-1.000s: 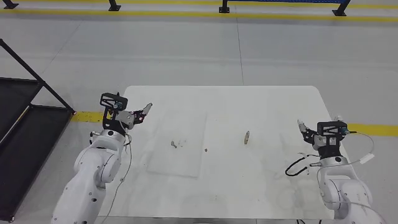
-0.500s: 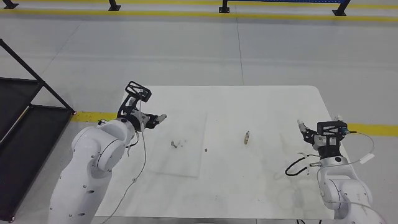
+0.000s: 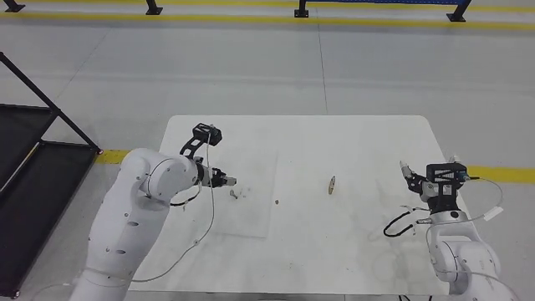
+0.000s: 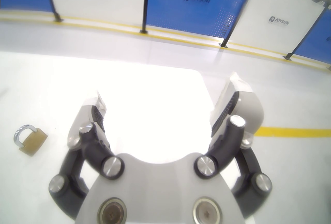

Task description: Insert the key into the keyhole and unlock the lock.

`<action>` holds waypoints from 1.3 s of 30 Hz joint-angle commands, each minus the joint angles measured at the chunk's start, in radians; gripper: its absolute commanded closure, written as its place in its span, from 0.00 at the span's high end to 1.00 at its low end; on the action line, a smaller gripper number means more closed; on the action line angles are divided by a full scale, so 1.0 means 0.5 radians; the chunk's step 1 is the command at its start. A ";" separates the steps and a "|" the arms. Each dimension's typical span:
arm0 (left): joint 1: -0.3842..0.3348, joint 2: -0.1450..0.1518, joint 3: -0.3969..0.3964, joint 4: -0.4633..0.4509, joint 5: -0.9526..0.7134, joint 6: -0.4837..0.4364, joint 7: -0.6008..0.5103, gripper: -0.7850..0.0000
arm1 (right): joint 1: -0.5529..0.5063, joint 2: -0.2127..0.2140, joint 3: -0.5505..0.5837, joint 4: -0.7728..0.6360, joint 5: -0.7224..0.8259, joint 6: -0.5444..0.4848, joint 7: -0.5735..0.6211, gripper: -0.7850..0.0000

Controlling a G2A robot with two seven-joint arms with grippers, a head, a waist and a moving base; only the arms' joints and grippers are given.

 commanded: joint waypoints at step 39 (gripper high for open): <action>0.022 0.022 0.149 0.427 -0.310 0.277 0.229 0.47 | 0.000 0.000 0.000 0.000 0.000 0.000 0.000 1.00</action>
